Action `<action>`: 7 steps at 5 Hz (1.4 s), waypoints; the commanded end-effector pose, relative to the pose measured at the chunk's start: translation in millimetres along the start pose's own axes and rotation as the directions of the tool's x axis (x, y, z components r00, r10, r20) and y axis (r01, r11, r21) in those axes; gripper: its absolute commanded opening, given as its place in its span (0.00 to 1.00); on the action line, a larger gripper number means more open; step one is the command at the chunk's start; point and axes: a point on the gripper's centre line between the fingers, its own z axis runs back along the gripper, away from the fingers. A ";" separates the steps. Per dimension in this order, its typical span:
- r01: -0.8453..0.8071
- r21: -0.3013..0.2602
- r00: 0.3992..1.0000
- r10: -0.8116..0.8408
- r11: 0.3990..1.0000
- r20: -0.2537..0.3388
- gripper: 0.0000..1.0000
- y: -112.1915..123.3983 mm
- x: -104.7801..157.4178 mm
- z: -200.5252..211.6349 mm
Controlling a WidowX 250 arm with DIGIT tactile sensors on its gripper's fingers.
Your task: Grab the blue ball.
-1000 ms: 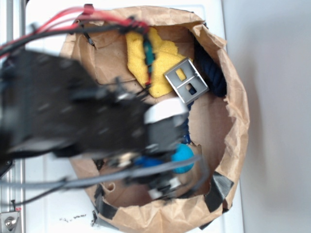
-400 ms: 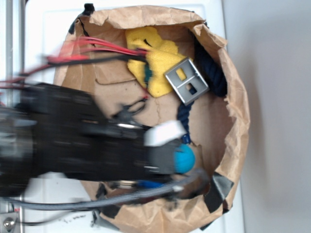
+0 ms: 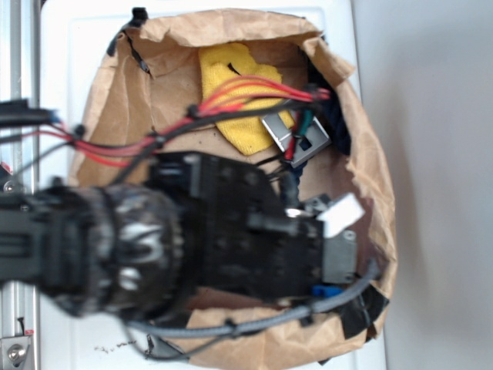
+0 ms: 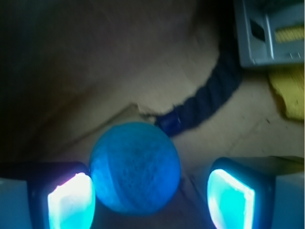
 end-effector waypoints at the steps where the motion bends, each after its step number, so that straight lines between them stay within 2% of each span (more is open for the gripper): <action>1: -0.003 -0.004 0.997 0.003 1.000 0.072 0.00 -8.8 16.8 0.3; 2: 0.005 -0.005 0.996 -0.005 1.000 0.084 0.00 -2.8 17.2 -1.7; 3: 0.093 0.056 0.994 -0.096 0.994 0.060 0.00 1.7 17.0 -6.0; 4: 0.143 0.078 0.987 -0.148 0.987 0.056 0.00 10.2 21.7 2.6; 5: 0.145 0.018 0.989 -0.145 0.989 0.020 0.00 21.4 33.3 26.0; 6: 0.100 0.002 0.994 -0.100 0.995 -0.038 0.00 35.6 48.8 59.5; 7: 0.098 -0.032 0.993 -0.100 0.995 -0.060 0.00 46.2 59.3 78.9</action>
